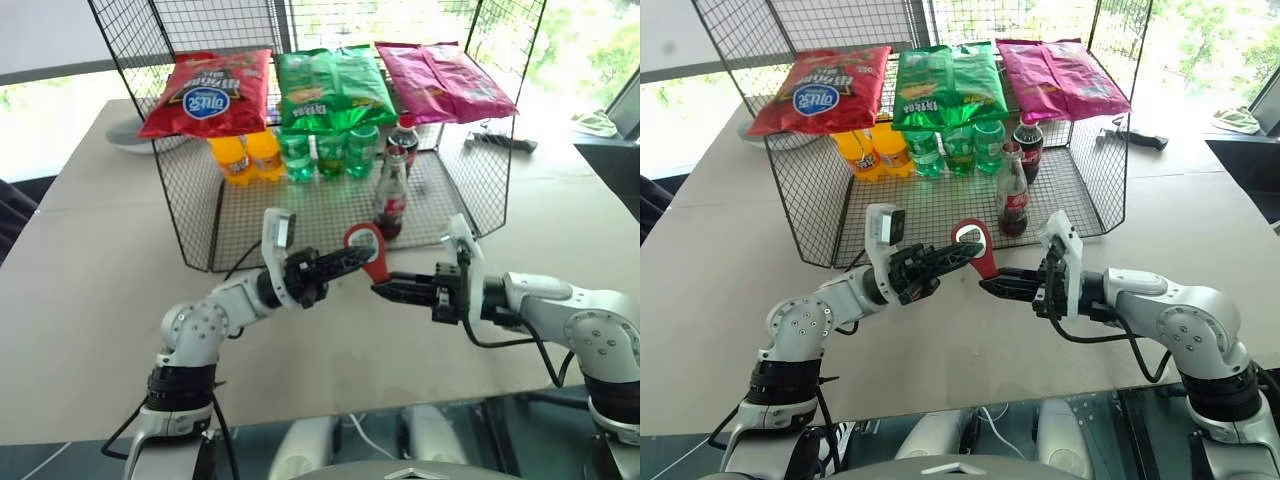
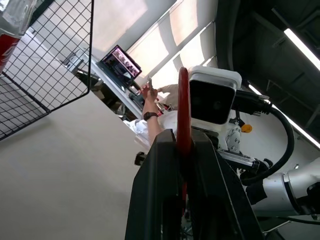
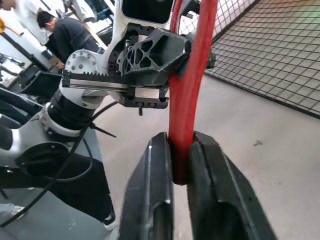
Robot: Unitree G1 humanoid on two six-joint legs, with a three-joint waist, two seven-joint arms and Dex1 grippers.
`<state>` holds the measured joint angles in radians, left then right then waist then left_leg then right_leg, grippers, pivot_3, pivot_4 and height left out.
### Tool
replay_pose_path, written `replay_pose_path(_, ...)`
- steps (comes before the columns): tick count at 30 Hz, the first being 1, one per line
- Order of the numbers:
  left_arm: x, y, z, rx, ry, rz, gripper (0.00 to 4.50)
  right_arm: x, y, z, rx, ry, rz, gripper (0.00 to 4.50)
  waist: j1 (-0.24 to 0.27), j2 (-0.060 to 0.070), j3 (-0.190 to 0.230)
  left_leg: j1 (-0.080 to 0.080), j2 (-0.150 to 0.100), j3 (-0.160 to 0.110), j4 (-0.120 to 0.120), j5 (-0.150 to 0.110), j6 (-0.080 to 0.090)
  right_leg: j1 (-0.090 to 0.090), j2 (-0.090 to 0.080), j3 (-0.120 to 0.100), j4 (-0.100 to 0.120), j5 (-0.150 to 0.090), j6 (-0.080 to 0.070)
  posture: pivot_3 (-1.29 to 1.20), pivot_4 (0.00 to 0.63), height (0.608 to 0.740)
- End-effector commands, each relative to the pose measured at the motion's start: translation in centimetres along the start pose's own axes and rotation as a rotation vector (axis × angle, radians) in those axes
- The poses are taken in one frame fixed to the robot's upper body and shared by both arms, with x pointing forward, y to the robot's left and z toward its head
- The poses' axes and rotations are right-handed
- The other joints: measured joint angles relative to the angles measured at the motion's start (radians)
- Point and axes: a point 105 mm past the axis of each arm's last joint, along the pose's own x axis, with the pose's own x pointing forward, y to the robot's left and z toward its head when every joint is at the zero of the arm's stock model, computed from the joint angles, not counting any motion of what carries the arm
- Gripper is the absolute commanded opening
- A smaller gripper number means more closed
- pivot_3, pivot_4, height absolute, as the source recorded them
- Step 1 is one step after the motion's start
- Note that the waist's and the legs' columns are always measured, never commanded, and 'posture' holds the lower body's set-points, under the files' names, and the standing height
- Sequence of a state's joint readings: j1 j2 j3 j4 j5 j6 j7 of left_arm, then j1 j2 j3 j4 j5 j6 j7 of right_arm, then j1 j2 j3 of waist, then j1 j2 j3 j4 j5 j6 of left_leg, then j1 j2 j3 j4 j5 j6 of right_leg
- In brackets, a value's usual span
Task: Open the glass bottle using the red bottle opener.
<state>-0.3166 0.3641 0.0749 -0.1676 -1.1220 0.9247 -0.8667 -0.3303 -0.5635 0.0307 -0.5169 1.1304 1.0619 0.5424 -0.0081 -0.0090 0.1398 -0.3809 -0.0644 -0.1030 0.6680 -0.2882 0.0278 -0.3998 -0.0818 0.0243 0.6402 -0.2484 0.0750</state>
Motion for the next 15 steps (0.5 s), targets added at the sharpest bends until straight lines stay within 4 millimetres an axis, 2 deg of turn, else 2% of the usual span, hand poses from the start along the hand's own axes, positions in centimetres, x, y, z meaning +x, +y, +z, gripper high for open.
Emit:
replay_pose_path(1,-0.3,0.9,0.2,0.02,-0.018,0.077,0.0,0.7,2.6,0.2,-0.027,-0.003,0.139,0.05,0.0,0.0,0.0,0.0,0.0,0.0,0.0,0.0,0.0,0.0,0.0,0.0,0.0,0.0,0.0,0.0,0.15,0.74)
replay_pose_path(7,-0.3,1.1,0.2,0.039,-0.035,0.079,0.0,0.5,2.1,0.9,0.021,-0.069,0.122,0.05,0.001,0.0,0.0,0.0,0.0,0.0,0.0,0.0,0.0,0.0,0.0,0.0,0.0,0.0,0.0,0.0,0.15,0.74)
replay_pose_path(8,-0.3,1.2,0.3,0.046,-0.045,0.082,0.57,0.4,1.9,0.9,0.028,-0.079,0.108,0.0,0.002,0.0,0.0,0.0,0.0,0.0,0.0,0.0,0.0,0.0,0.0,0.0,0.0,0.0,0.0,0.0,0.15,0.74)
replay_pose_path(10,-0.3,1.2,0.6,0.06,-0.069,0.082,1.12,0.0,1.0,1.1,0.034,-0.117,0.052,0.0,0.002,0.0,0.0,0.0,0.0,0.0,0.0,0.0,0.0,0.0,-0.001,0.0,-0.001,0.0,0.0,0.0,0.15,0.74)
replay_pose_path(11,-0.3,1.2,0.8,0.065,-0.081,0.08,1.58,-0.2,0.4,1.3,0.033,-0.142,0.007,0.0,0.002,0.0,0.0,0.0,0.0,0.0,0.0,0.0,0.0,0.0,-0.001,0.0,-0.001,0.0,0.0,0.0,0.15,0.74)
replay_pose_path(15,-0.5,1.4,1.6,0.096,-0.12,0.098,3.4,-1.7,-3.3,2.0,-0.045,-0.23,-0.242,0.0,0.002,0.0,0.0,0.0,0.0,0.0,0.0,0.0,0.0,0.0,-0.001,0.0,-0.001,0.0,0.0,0.0,0.15,0.74)
